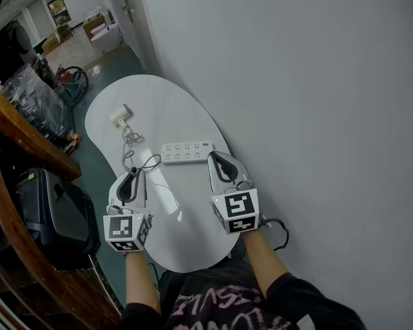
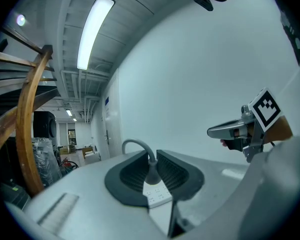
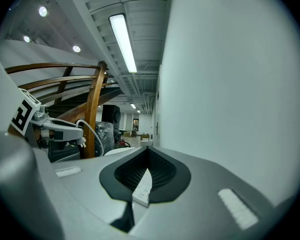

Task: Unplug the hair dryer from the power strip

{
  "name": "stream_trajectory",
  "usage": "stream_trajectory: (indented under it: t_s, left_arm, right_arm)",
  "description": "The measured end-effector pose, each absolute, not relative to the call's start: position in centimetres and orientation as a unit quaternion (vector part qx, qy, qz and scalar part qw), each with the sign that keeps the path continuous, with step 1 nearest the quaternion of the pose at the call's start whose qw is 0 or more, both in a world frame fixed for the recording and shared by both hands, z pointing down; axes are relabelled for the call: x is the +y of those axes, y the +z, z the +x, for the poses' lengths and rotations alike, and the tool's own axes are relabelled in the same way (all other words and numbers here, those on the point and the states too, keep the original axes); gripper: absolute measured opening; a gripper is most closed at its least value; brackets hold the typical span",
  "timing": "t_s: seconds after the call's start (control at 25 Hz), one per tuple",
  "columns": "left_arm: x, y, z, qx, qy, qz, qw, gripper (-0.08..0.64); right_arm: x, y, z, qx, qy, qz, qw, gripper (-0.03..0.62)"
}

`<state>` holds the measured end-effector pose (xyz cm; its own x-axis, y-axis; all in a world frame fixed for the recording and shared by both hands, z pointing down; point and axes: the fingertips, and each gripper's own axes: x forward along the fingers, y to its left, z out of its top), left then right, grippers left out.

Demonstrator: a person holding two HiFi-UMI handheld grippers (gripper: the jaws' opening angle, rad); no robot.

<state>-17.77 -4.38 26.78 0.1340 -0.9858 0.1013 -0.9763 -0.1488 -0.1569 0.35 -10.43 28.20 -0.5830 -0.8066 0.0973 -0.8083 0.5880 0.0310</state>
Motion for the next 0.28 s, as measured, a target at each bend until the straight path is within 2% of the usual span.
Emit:
stream_trajectory:
  t_s: [0.28]
  left_arm:
    - [-4.51,27.02,-18.05,0.652,-0.091,-0.752,0.026,0.055]
  right_arm:
    - [-10.69,28.87,0.09,-0.892,0.021,0.449,0.050,0.018]
